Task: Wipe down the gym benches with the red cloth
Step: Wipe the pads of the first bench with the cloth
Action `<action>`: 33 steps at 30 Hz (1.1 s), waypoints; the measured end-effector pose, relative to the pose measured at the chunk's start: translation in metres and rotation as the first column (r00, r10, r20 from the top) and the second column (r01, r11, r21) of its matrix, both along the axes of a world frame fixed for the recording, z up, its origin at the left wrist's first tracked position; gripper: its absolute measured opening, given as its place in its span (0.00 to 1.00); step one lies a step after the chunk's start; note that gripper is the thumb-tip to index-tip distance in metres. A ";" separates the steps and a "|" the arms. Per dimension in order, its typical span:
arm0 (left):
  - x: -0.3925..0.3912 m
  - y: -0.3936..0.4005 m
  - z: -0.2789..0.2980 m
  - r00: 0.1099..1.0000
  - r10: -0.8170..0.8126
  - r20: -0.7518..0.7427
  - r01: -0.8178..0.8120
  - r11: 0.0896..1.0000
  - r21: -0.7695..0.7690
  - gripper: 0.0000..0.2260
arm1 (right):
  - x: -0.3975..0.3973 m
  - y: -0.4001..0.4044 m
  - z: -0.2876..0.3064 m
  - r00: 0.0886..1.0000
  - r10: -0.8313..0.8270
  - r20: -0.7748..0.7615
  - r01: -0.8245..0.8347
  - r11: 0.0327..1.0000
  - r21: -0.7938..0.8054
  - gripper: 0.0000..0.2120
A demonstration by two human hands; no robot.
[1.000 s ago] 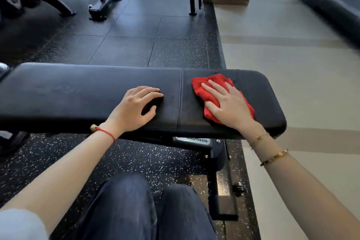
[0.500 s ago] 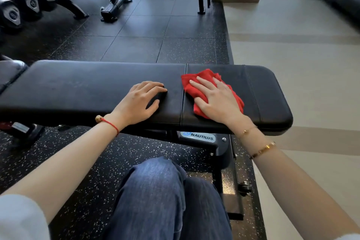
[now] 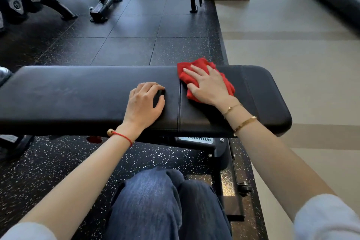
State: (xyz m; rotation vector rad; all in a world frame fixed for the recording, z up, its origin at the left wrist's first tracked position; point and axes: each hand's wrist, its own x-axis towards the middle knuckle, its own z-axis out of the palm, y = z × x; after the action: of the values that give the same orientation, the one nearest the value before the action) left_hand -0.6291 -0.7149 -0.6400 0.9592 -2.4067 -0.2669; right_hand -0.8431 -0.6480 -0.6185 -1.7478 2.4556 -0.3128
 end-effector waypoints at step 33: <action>0.003 0.006 -0.002 1.000 -0.024 -0.002 0.024 1.000 0.015 0.14 | -0.007 0.043 0.003 0.985 -0.175 0.002 0.174 0.984 0.042 0.26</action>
State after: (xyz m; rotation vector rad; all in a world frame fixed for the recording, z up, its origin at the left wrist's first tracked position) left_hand -0.6264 -0.7084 -0.6424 0.9370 -2.4192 -0.2947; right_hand -0.8499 -0.6051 -0.6151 -1.5163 2.5967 -0.2798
